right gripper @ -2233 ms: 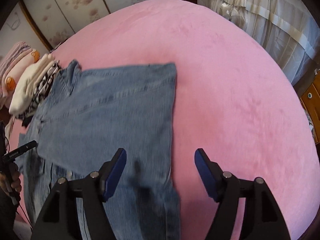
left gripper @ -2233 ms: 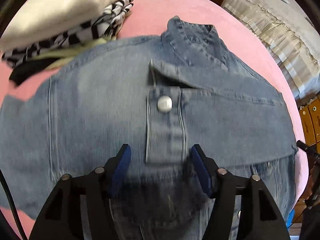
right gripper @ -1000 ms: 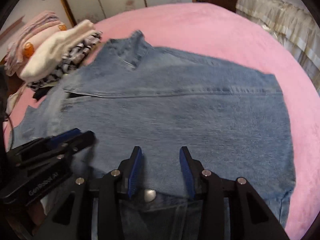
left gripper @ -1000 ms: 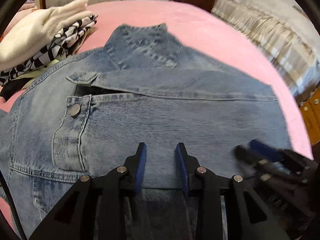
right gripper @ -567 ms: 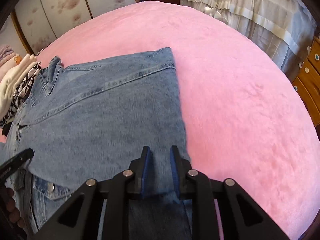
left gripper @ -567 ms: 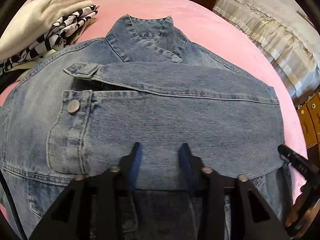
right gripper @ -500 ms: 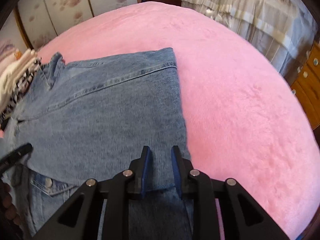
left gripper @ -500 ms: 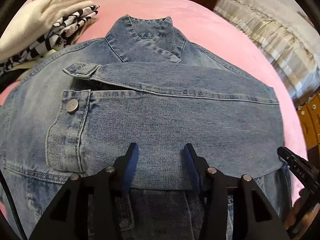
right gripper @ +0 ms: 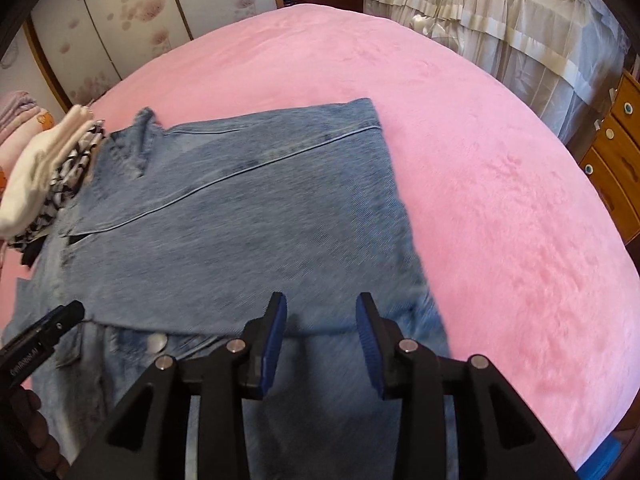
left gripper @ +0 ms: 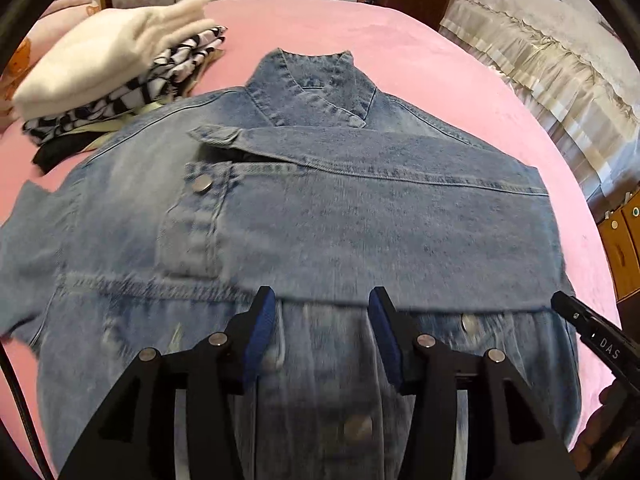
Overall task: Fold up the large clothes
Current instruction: 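Open both tools and lift them away from the jacket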
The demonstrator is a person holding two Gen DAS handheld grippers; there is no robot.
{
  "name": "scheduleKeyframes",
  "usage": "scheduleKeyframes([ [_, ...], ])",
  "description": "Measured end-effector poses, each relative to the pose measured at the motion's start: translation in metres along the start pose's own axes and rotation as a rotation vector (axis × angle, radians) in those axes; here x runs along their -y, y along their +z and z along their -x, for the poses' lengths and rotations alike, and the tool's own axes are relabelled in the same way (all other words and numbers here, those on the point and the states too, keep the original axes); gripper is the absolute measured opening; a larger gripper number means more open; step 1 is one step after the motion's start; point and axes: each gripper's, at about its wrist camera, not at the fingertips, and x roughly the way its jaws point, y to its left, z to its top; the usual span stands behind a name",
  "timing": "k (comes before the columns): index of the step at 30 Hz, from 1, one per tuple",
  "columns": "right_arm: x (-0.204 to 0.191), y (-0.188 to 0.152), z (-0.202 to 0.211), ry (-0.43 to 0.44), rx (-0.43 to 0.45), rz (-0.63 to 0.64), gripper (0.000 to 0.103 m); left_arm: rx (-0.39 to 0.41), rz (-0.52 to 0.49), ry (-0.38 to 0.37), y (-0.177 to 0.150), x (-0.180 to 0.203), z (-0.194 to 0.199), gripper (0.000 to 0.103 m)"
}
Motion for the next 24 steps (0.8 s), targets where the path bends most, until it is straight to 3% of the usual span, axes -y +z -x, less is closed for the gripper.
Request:
scheduleKeyframes([
  [9,-0.032,-0.050,0.038,0.079,-0.044,0.016,0.037,0.011,0.027,0.037,-0.053,-0.021,0.062,0.051],
  [19,-0.074,-0.104,0.078,0.092,-0.061,0.139,0.037,0.038,0.016,0.085,-0.092,-0.047,0.121,0.055],
  [24,-0.102,-0.120,0.098,0.125,-0.059,0.169,0.038,0.031,0.027,0.043,-0.105,-0.059,0.141,0.055],
])
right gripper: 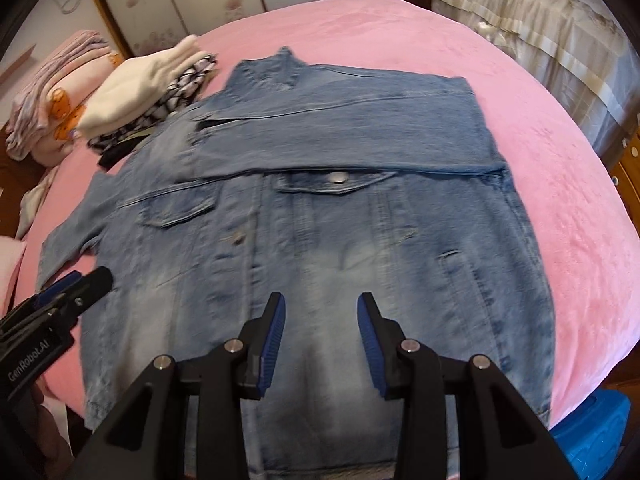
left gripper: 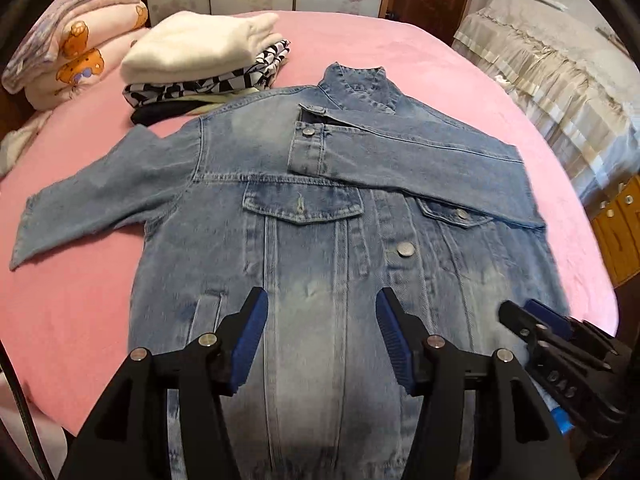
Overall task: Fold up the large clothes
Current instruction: 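Open both tools and lift them away from the jacket, then move the left tool to the cuff of the other sleeve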
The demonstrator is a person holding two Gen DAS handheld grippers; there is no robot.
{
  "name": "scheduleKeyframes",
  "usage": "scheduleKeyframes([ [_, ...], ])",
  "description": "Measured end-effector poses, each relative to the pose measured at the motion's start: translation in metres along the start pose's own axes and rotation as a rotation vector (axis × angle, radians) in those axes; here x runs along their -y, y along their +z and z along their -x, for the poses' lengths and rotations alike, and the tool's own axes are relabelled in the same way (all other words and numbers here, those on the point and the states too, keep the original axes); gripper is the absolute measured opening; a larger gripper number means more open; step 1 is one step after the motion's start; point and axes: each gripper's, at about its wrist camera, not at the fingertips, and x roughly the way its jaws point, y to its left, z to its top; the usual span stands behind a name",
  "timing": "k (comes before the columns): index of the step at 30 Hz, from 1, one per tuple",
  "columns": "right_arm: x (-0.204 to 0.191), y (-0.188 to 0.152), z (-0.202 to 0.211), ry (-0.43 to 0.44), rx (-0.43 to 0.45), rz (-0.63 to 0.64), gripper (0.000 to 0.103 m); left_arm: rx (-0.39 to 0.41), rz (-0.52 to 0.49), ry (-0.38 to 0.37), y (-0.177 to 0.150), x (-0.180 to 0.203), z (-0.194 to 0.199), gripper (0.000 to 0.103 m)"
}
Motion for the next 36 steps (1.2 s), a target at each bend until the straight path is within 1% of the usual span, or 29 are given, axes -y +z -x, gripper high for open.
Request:
scheduleKeyframes([
  [2,-0.014,-0.002,0.006,0.006,0.009,0.025,0.039,0.003,-0.002,-0.021,-0.004,-0.005,0.011,0.055],
  [4,-0.028,-0.005,0.013,0.012,0.021,0.045,0.046,0.017,-0.008,-0.016,-0.006,-0.009,0.019,0.055],
  [6,-0.041,-0.007,0.021,0.018,0.039,0.066,0.049,0.035,-0.003,-0.011,-0.007,-0.017,0.031,0.055],
  [9,-0.062,-0.010,0.031,0.023,0.057,0.105,0.050,0.062,0.021,-0.020,-0.006,-0.036,0.049,0.058],
  [11,-0.074,-0.012,0.035,0.030,0.060,0.124,0.050,0.083,0.035,-0.014,-0.006,-0.048,0.059,0.063],
  [16,-0.104,-0.013,0.039,0.039,0.062,0.171,0.050,0.126,0.086,0.013,-0.006,-0.086,0.078,0.064],
  [20,-0.129,-0.010,0.038,0.059,0.059,0.206,0.050,0.167,0.153,0.061,-0.002,-0.130,0.090,0.071],
  [21,-0.135,-0.009,0.039,0.064,0.060,0.214,0.050,0.174,0.166,0.073,-0.001,-0.138,0.091,0.071],
  [25,-0.165,-0.001,0.037,0.090,0.067,0.254,0.050,0.197,0.243,0.123,0.002,-0.190,0.096,0.072],
  [28,-0.188,0.007,0.036,0.103,0.075,0.282,0.050,0.200,0.305,0.152,0.002,-0.226,0.096,0.072],
  [30,-0.206,0.014,0.034,0.118,0.081,0.301,0.050,0.196,0.370,0.166,0.000,-0.257,0.094,0.072],
  [33,-0.232,0.024,0.027,0.139,0.085,0.321,0.050,0.190,0.447,0.182,-0.004,-0.291,0.089,0.072],
  [35,-0.252,0.031,0.020,0.154,0.087,0.337,0.052,0.179,0.505,0.189,-0.008,-0.319,0.082,0.072],
  [36,-0.261,0.034,0.016,0.157,0.089,0.346,0.056,0.177,0.523,0.190,-0.011,-0.327,0.079,0.072],
])
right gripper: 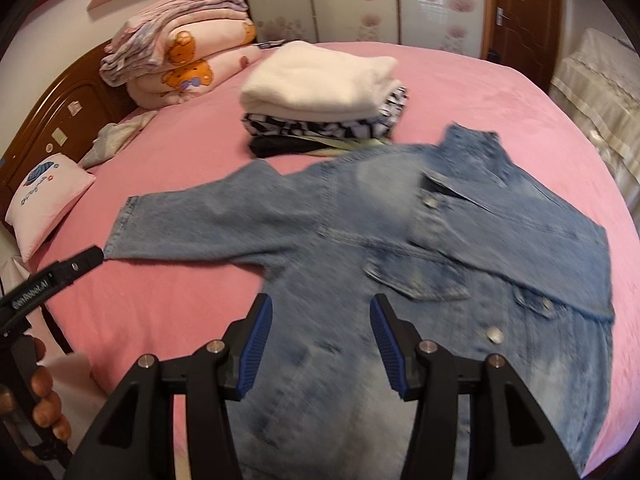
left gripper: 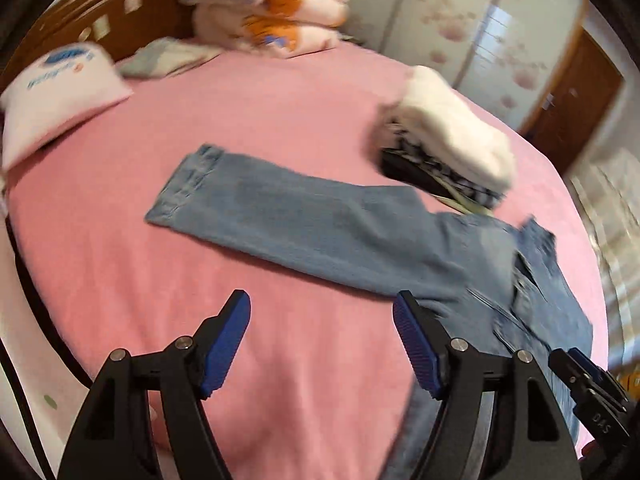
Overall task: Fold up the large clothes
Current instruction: 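Move the left tool to the cuff of the other sleeve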
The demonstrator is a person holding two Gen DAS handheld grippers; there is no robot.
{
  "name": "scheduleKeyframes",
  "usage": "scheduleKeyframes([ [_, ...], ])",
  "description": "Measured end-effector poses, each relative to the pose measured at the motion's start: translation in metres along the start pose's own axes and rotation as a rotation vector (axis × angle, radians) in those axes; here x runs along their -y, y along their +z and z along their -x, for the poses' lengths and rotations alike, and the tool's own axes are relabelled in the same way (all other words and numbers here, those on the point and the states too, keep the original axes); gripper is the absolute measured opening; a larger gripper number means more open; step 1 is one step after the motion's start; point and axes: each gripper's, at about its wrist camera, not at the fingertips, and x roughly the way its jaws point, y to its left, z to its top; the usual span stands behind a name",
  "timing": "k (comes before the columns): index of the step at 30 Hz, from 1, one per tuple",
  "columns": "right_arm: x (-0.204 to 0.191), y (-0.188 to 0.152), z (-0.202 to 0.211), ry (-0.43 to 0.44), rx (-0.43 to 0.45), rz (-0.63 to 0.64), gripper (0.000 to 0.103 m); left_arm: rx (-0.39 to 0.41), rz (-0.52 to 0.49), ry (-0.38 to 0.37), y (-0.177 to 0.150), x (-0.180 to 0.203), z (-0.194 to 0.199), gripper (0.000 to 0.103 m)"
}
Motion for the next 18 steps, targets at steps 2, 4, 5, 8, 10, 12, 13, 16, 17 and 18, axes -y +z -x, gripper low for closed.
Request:
scheduleKeyframes([
  [2,-0.012,0.009,-0.011,0.006,0.004,0.010,0.059,-0.016,0.051,0.016,0.004,-0.020,-0.015,0.072],
  [4,-0.025,0.020,-0.027,0.016,0.003,0.020,0.059,-0.033,0.091,0.031,0.005,-0.036,-0.029,0.072],
  [5,-0.030,0.024,-0.033,0.019,-0.001,0.022,0.059,-0.048,0.117,0.042,0.005,-0.046,-0.040,0.072],
  [8,-0.045,0.035,-0.056,0.035,-0.013,0.027,0.059,-0.086,0.170,0.054,0.003,-0.066,-0.068,0.072],
  [10,-0.054,0.042,-0.072,0.039,-0.026,0.029,0.059,-0.110,0.212,0.045,0.001,-0.078,-0.086,0.072],
  [12,-0.062,0.048,-0.088,0.051,-0.044,0.027,0.059,-0.130,0.253,0.040,-0.001,-0.089,-0.101,0.072],
  [13,-0.064,0.049,-0.094,0.057,-0.050,0.024,0.059,-0.136,0.284,0.029,-0.002,-0.095,-0.109,0.072],
  [16,-0.073,0.051,-0.114,0.076,-0.070,0.026,0.059,-0.145,0.398,-0.003,-0.005,-0.117,-0.132,0.072],
  [17,-0.075,0.050,-0.119,0.079,-0.078,0.030,0.059,-0.137,0.428,-0.017,-0.005,-0.122,-0.137,0.072],
  [18,-0.077,0.050,-0.124,0.082,-0.086,0.033,0.059,-0.118,0.460,-0.024,-0.004,-0.128,-0.141,0.072],
])
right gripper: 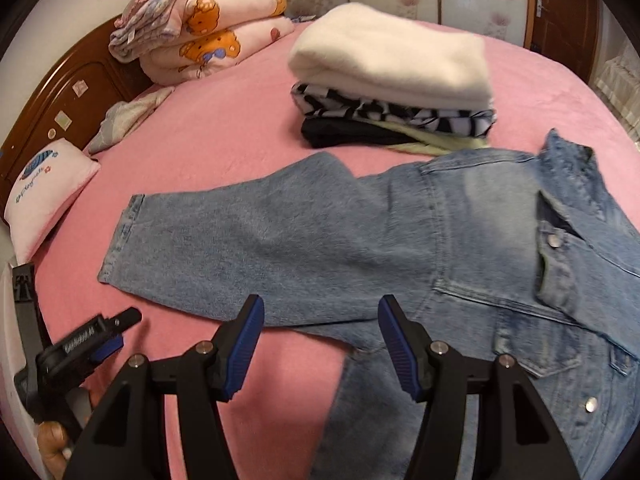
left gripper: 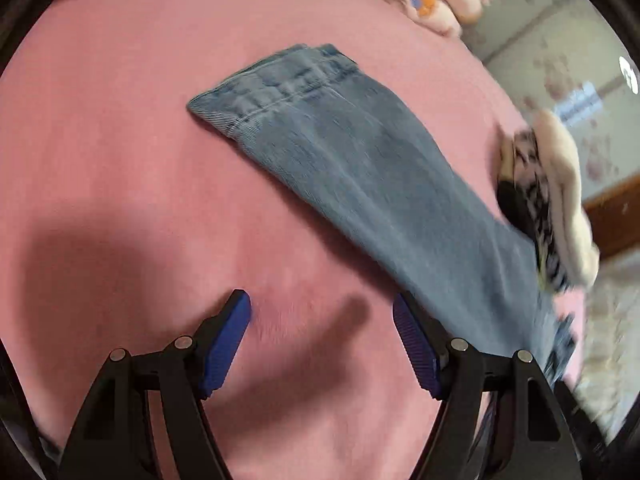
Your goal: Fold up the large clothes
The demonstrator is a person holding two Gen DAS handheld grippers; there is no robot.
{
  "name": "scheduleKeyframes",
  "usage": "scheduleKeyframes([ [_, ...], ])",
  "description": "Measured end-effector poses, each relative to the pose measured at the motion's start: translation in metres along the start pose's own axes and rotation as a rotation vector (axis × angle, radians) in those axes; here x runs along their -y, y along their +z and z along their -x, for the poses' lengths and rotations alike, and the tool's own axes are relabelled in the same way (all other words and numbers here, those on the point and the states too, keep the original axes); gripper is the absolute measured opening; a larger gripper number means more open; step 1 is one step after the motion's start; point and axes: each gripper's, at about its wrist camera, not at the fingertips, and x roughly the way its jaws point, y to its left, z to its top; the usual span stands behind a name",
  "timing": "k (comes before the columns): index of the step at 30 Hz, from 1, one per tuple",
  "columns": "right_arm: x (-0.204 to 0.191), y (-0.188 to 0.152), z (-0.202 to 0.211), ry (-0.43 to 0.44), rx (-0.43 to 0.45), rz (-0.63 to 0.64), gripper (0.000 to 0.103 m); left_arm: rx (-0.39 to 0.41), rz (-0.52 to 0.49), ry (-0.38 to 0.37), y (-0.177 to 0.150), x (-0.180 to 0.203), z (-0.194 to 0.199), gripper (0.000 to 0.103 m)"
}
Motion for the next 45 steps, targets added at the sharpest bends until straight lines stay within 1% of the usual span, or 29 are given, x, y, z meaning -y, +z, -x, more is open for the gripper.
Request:
scheduleKeyframes([
  [3,-0.002,-0.003,-0.013,0.007,-0.023,0.004,0.059,0.058,0.058,-0.026,0.012,-0.007,-0.008,0.072],
  [7,0.000,-0.007,-0.024,0.010,-0.051,0.007,0.059,0.118,0.118,-0.034,0.030,-0.008,-0.021,0.072],
  [9,0.004,-0.010,-0.029,0.003,-0.068,0.003,0.059,0.137,0.121,-0.009,0.038,-0.004,-0.023,0.059],
  [10,0.007,-0.012,-0.030,0.000,-0.078,-0.004,0.059,0.139,0.115,0.005,0.041,-0.001,-0.024,0.039],
  [11,0.009,-0.012,-0.031,-0.001,-0.084,-0.010,0.059,0.132,0.099,0.001,0.044,0.005,-0.027,0.014],
  [12,0.013,-0.014,-0.031,-0.001,-0.092,-0.020,0.059,0.127,0.093,-0.016,0.046,0.008,-0.027,0.009],
  [13,0.015,-0.015,-0.030,-0.001,-0.095,-0.025,0.059,0.130,0.088,-0.029,0.047,0.012,-0.026,0.008],
  [14,0.017,-0.017,-0.027,-0.002,-0.097,-0.030,0.059,0.149,0.069,-0.022,0.047,0.020,-0.021,0.008],
  [16,0.023,-0.020,-0.020,-0.007,-0.090,-0.038,0.059,0.174,0.003,-0.030,0.043,0.041,-0.008,0.006],
  [20,0.038,-0.024,0.001,-0.015,-0.067,-0.062,0.059,0.201,-0.132,-0.079,0.026,0.089,0.023,0.006],
  [21,0.042,-0.025,0.007,-0.017,-0.060,-0.070,0.059,0.210,-0.169,-0.103,0.019,0.101,0.031,0.006],
  [23,0.054,-0.027,0.023,-0.025,-0.040,-0.088,0.059,0.229,-0.268,-0.154,0.000,0.136,0.051,0.006],
  [27,0.084,-0.034,0.054,-0.037,0.000,-0.139,0.059,0.286,-0.495,-0.200,-0.050,0.203,0.087,0.006],
  [29,0.100,-0.040,0.069,-0.042,0.017,-0.165,0.059,0.287,-0.591,-0.229,-0.077,0.230,0.100,0.006],
  [30,0.108,-0.043,0.076,-0.047,0.024,-0.177,0.059,0.282,-0.617,-0.239,-0.088,0.238,0.104,0.006],
  [33,0.137,-0.056,0.097,-0.072,0.050,-0.217,0.059,0.246,-0.667,-0.246,-0.115,0.261,0.102,0.006],
  [36,0.159,-0.067,0.108,-0.089,0.056,-0.254,0.059,0.197,-0.669,-0.226,-0.126,0.266,0.095,0.006],
  [40,0.183,-0.079,0.114,-0.101,0.052,-0.301,0.059,0.170,-0.674,-0.197,-0.140,0.255,0.092,0.006],
  [45,0.192,-0.083,0.108,-0.092,0.044,-0.324,0.059,0.129,-0.681,-0.148,-0.142,0.240,0.081,0.006],
])
